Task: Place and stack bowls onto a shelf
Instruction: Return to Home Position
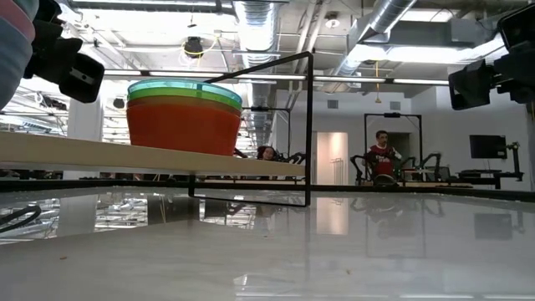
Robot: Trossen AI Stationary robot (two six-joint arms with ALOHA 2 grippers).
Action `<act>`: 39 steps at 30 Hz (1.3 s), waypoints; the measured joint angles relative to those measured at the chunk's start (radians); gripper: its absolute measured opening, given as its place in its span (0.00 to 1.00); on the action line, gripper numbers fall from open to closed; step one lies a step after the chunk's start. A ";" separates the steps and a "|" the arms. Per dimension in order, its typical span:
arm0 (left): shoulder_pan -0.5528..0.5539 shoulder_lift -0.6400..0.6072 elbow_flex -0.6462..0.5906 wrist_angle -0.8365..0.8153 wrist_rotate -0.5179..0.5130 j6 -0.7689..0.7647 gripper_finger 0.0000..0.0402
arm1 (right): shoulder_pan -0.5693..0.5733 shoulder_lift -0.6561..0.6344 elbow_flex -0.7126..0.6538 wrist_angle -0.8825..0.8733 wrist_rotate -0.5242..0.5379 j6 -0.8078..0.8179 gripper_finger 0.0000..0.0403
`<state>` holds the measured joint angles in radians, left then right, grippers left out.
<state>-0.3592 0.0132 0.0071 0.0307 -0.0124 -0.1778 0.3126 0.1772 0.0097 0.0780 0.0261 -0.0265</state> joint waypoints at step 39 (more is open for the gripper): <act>-0.014 0.000 0.000 0.000 0.000 -0.002 0.19 | 0.000 0.000 0.000 0.000 0.000 0.000 0.67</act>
<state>-0.3733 0.0128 0.0067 0.0307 -0.0124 -0.1795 0.3126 0.1772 0.0093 0.0780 0.0265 -0.0265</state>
